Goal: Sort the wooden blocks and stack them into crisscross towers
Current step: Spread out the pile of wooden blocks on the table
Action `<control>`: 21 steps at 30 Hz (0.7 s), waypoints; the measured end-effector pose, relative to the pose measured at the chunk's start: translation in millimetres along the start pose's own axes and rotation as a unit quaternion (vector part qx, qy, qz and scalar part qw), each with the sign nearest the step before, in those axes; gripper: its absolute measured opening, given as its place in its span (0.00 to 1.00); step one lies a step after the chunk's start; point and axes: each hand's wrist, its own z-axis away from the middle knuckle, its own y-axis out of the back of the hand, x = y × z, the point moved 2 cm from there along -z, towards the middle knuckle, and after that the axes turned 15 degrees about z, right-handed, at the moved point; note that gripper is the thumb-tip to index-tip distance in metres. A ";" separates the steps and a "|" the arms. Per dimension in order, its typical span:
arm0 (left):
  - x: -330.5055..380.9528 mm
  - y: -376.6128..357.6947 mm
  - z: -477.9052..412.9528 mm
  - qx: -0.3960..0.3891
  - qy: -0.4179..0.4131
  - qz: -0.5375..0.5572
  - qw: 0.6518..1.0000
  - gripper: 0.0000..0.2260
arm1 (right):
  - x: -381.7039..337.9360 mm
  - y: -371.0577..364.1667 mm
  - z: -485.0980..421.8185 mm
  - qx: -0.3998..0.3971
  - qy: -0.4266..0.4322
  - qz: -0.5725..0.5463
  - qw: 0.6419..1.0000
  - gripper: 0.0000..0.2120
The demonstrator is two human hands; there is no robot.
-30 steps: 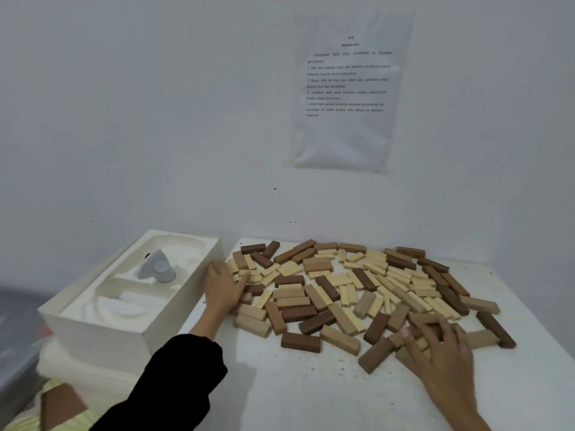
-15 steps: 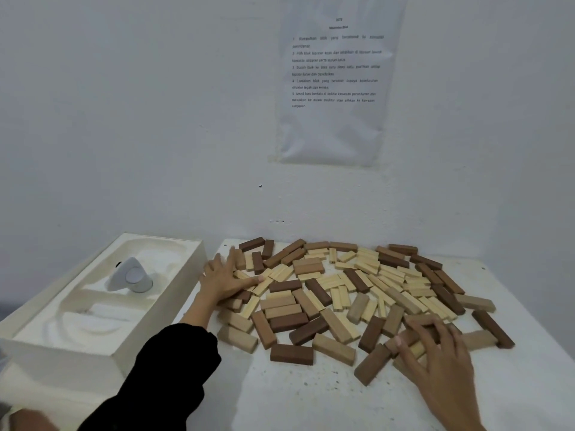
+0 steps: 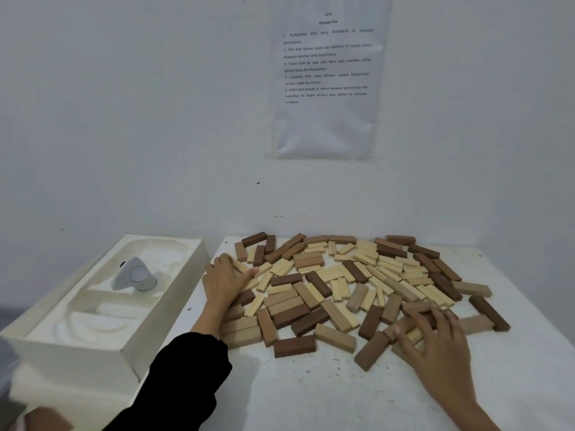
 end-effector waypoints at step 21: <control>135.6 -82.4 31.2 -0.192 -0.171 0.165 0.952 0.17 | -2.6 2.8 2.2 0.008 -0.006 0.021 1.000 0.25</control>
